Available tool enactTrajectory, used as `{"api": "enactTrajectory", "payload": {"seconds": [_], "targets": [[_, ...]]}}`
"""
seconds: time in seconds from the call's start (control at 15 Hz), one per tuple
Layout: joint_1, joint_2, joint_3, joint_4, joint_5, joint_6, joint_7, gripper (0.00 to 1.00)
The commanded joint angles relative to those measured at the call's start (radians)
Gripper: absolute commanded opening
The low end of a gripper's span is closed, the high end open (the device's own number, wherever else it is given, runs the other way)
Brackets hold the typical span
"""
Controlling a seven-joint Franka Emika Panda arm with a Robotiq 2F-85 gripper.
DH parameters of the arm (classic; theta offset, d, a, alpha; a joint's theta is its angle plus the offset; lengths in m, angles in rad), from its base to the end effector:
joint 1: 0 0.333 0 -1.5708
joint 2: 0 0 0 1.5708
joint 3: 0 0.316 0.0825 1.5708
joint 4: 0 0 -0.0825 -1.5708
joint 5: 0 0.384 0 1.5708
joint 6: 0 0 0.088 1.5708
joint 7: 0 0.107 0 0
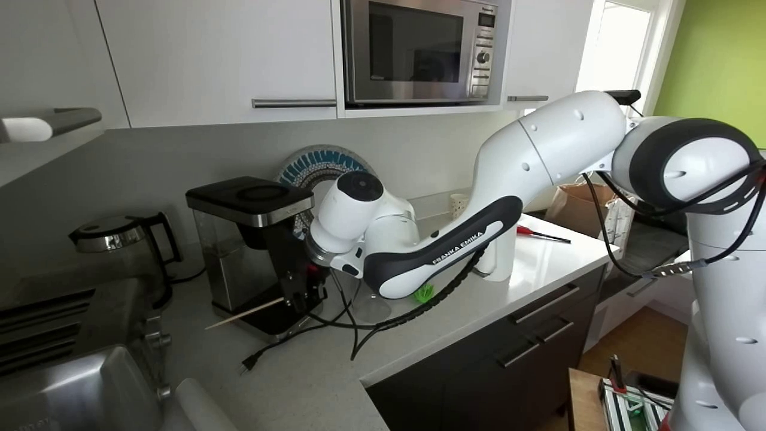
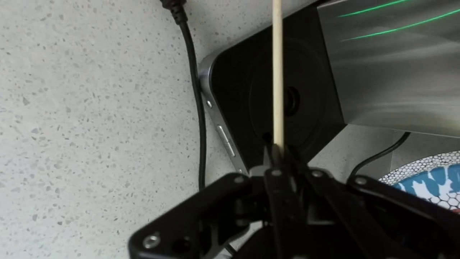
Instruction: Put the wooden stick onto the coffee maker
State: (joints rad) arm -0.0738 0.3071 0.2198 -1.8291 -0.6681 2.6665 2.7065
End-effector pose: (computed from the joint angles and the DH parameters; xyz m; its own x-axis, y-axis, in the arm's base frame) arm 0.6608 0.1026 0.4257 -0.4323 -0.8892 -0.1501 -0.6819 0.4313 -0.5908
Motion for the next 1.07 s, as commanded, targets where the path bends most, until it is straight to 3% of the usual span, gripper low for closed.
{"api": "enactTrajectory", "payload": {"seconds": [0.0,0.13,0.2,0.27,0.4,1.0], "targets": [[0.008,0.006,-0.011,0.006,-0.02,-0.014,0.02,0.02],[0.062,0.033,-0.081,0.037,-0.075,-0.049,0.072,0.02],[0.12,0.043,-0.166,0.062,-0.025,-0.056,0.02,0.02],[0.121,0.059,-0.17,0.066,-0.08,-0.07,0.076,0.02],[0.168,0.092,-0.248,0.106,-0.063,-0.074,0.055,0.02],[0.302,0.254,-0.365,0.243,-0.046,-0.077,0.05,0.02]]}}
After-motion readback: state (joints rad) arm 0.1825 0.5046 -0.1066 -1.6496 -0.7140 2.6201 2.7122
